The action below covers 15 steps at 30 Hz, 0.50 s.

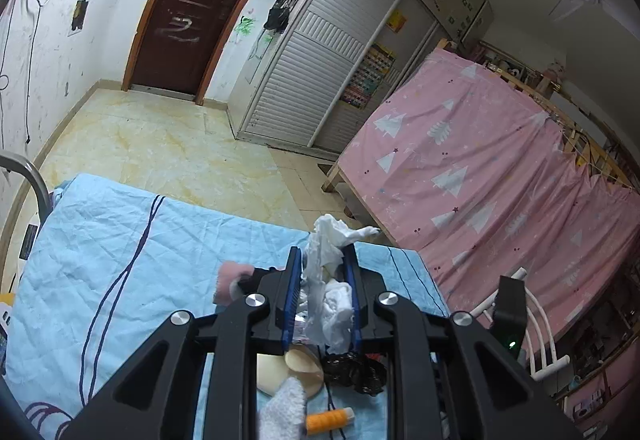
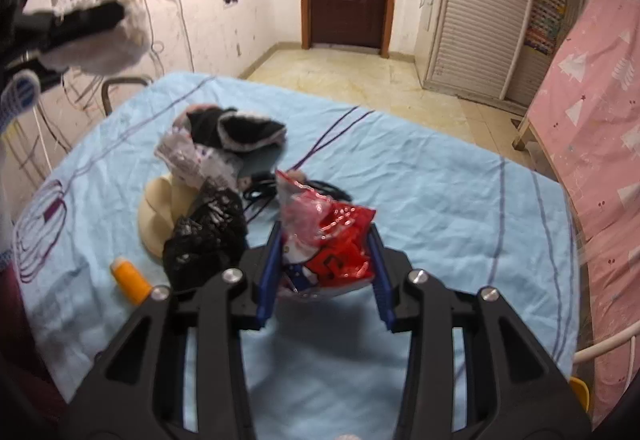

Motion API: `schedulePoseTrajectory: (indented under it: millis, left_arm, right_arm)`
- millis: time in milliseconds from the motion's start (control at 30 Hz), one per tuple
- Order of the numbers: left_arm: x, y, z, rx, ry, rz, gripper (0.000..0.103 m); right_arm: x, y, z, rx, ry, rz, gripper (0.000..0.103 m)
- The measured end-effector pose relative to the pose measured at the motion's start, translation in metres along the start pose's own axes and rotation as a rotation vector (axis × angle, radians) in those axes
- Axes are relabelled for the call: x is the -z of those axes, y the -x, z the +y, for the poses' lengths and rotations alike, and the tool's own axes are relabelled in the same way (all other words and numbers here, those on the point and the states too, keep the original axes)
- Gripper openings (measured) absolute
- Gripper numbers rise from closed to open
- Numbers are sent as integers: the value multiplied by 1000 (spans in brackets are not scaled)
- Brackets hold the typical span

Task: Collect trash
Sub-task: 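Carry the tissue and red bag over to the yellow bucket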

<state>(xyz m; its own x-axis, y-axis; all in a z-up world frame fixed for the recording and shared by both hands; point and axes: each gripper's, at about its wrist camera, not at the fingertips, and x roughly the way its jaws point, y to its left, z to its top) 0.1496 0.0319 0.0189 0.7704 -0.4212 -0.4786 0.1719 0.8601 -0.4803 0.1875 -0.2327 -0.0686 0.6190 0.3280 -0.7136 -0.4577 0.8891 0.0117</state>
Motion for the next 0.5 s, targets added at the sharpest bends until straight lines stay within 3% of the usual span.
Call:
schedulePoseTrajectory:
  millis: [500]
  left_arm:
    - [15,8,-69,39,-109,19,12]
  right_arm:
    - [29,65,-53,35,-126,-118,38]
